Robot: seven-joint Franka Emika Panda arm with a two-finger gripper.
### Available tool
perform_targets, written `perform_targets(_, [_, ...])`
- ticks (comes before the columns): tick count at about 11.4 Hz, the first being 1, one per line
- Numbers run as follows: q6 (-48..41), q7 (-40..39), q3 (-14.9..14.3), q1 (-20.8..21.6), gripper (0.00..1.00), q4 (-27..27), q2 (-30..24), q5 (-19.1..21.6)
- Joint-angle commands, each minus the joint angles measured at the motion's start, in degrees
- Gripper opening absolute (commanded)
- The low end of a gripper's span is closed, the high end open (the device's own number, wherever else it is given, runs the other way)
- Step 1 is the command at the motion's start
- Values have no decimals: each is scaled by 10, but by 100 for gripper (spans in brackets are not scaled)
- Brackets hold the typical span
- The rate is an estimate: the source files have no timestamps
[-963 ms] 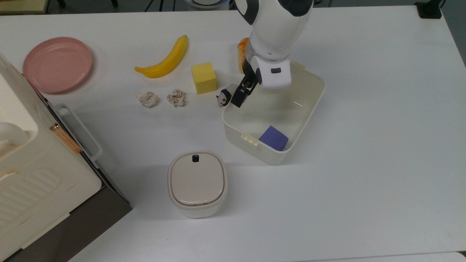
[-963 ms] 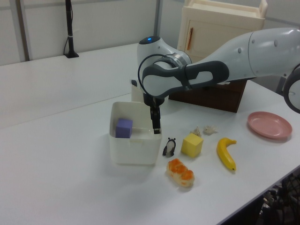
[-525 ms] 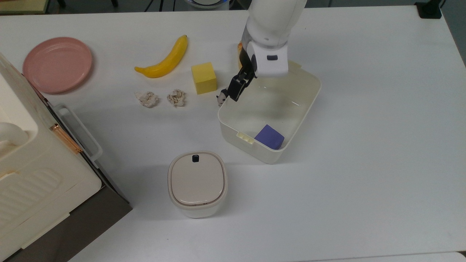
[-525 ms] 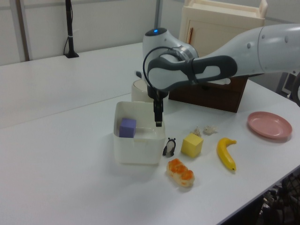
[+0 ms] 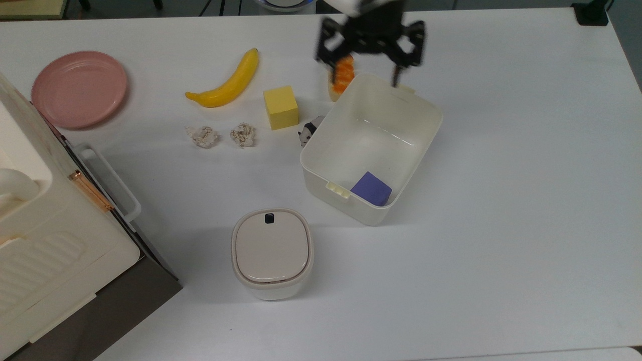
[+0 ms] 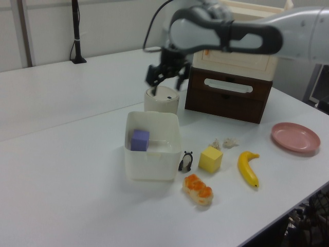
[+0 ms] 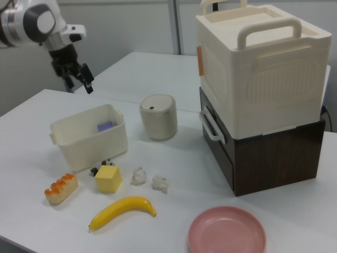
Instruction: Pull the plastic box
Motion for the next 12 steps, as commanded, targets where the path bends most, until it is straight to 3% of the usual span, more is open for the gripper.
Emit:
perform_targets(1, [-119, -36, -63, -33, 100, -34, -113, 13])
perform_targets(3, [-127, -119, -64, -101, 100, -49, -141, 66])
perform_targets(4, [-126, -144, -64, -109, 100, -54, -140, 79])
perform_targets(12, [-115, -162, -63, -105, 100, -68, -133, 83])
